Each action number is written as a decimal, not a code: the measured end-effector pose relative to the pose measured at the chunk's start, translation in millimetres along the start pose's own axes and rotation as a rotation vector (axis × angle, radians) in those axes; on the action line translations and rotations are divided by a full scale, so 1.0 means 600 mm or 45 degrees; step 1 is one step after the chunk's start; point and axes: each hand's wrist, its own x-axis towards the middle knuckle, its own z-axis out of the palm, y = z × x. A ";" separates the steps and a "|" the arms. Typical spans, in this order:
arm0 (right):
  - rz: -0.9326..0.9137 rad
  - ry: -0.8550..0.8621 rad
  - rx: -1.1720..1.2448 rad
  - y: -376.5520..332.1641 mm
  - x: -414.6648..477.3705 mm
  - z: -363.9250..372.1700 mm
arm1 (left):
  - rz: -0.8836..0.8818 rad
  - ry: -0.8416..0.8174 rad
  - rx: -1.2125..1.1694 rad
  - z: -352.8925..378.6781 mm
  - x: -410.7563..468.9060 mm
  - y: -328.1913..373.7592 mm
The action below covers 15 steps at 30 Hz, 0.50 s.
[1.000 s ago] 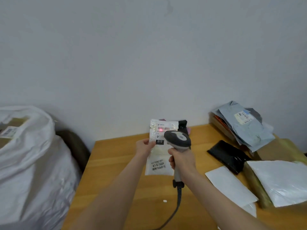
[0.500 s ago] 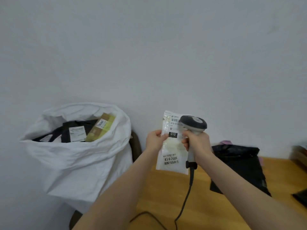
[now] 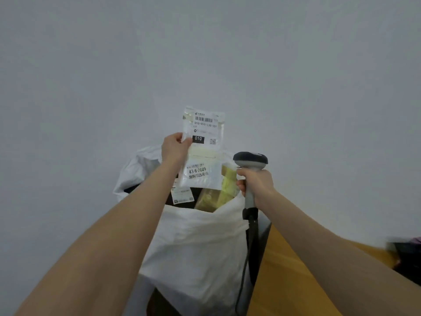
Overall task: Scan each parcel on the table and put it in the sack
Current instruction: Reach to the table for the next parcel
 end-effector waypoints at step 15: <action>0.088 0.264 0.158 0.069 0.031 0.059 | -0.244 -0.278 0.720 -0.050 0.063 -0.188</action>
